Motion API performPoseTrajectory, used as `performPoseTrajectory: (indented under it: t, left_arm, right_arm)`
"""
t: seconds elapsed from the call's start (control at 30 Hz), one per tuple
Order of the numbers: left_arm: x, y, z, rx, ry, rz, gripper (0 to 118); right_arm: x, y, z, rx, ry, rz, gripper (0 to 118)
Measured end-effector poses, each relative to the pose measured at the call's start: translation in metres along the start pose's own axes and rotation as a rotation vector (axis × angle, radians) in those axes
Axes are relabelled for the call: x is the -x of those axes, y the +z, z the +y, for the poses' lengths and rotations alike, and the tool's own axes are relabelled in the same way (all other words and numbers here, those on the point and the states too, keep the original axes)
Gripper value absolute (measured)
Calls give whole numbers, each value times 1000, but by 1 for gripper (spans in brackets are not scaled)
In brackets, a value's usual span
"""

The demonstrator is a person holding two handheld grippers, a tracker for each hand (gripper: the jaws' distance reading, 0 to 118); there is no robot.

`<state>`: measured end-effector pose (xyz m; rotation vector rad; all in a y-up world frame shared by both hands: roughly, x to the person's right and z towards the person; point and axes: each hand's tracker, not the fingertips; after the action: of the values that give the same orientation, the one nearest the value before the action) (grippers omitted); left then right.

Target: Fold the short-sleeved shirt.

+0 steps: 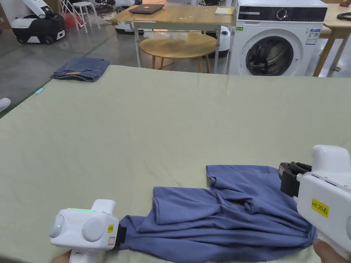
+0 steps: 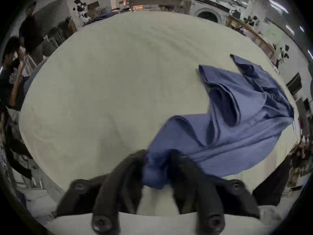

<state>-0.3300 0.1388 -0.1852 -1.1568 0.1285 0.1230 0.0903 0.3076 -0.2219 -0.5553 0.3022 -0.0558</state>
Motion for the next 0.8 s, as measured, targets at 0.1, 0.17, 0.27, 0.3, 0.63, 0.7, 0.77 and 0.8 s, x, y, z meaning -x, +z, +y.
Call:
performPoseTrajectory:
  t: [0.1, 0.17, 0.27, 0.3, 0.63, 0.7, 0.77, 0.8]
  left_arm:
    - [-12, -10, -7, 29, -31, -2, 0]
    - [-12, -10, -6, 23, -2, 12, 0]
    - [4, -12, 0, 35, 57, -48, 0]
    - [8, -14, 0, 36, 58, -60, 0]
    - [8, -16, -3, 53, 72, -73, 0]
    - [11, -16, -2, 59, 84, -79, 0]
    - [15, -17, -3, 63, 131, -96, 0]
    - [16, -17, -3, 65, 138, -99, 0]
  right_arm:
    - [-3, -2, 4, -3, 8, -19, 0]
    - [-12, -5, 12, -3, 14, -21, 0]
    - [-36, -10, 33, -9, 41, -60, 0]
    - [-48, -17, 44, 5, 44, -107, 0]
    - [-183, -223, 55, 545, -102, -211, 113]
    - [-199, -249, 38, 597, -180, -223, 113]
    - [-204, -267, 24, 609, -200, -218, 108]
    - [-209, -275, 18, 618, -226, -225, 99]
